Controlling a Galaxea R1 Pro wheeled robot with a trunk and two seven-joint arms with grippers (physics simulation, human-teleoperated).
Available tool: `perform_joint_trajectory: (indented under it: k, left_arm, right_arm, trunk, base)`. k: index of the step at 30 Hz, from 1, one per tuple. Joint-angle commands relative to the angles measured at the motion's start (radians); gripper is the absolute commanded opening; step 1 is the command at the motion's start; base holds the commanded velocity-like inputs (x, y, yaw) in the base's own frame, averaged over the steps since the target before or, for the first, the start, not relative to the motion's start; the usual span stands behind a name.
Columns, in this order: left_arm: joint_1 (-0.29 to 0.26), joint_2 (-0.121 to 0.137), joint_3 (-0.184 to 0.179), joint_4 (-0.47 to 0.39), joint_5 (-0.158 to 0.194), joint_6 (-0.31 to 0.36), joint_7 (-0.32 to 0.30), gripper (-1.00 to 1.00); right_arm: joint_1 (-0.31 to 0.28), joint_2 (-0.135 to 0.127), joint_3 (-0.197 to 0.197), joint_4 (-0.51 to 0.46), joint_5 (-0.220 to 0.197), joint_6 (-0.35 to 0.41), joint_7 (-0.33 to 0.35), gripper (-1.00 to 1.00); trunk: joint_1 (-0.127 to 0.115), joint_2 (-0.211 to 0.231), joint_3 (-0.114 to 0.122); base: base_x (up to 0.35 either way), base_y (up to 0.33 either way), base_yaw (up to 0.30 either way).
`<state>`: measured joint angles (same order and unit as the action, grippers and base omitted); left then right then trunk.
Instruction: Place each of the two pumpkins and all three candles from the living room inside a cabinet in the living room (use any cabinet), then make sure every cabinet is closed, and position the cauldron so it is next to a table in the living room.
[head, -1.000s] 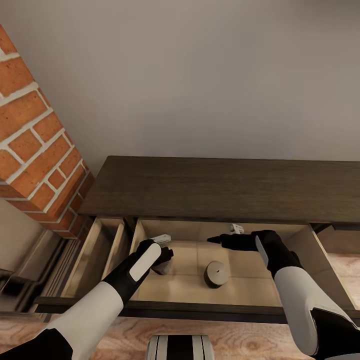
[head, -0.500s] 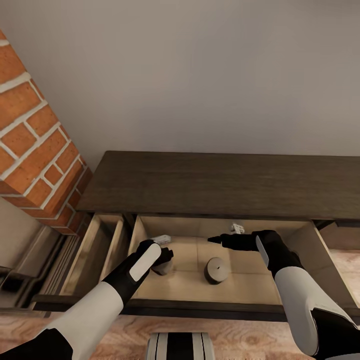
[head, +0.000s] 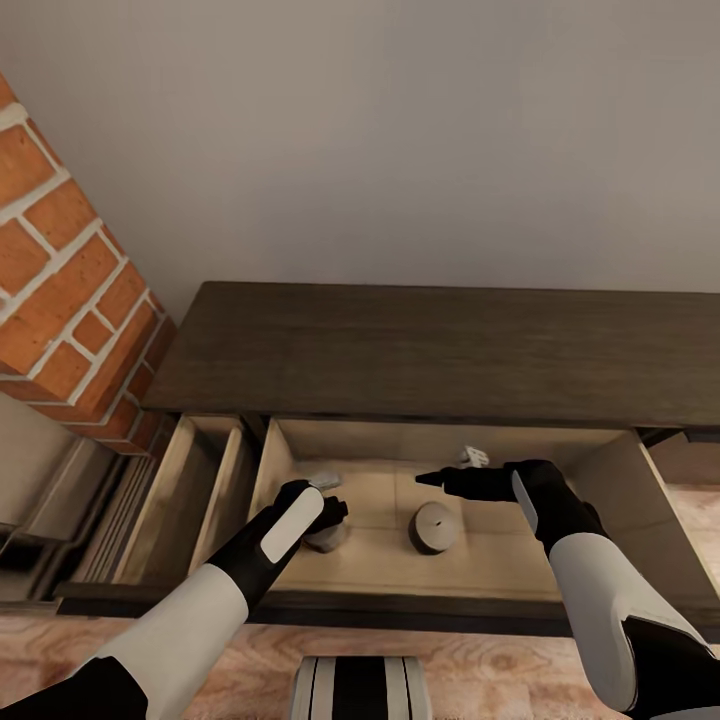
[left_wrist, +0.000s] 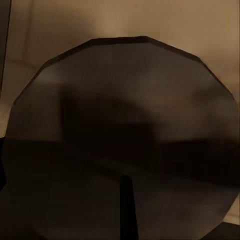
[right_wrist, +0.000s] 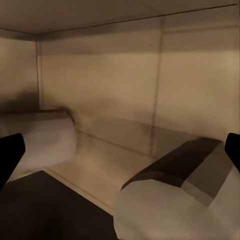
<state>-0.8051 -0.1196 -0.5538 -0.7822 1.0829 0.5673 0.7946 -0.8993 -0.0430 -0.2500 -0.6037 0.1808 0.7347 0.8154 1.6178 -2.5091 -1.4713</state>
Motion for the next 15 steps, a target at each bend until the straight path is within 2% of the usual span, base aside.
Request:
perform_joint_trajectory:
  k: [1, 15]
  left_arm:
    - [0.000, 0.000, 0.000, 0.000, -0.001, 0.000, -0.001, -1.00]
    - [0.000, 0.000, 0.000, 0.000, -0.001, 0.000, 0.000, -1.00]
  right_arm:
    - [0.000, 0.000, 0.000, 0.000, -0.001, 0.000, 0.001, 1.00]
    - [0.000, -0.008, 0.000, -0.002, 0.002, -0.001, 0.004, 1.00]
  trunk:
    - [0.000, 0.000, -0.004]
    - [0.007, -0.004, -0.058]
  base:
    - [0.000, 0.000, 0.000]
    - [0.000, 0.000, 0.000]
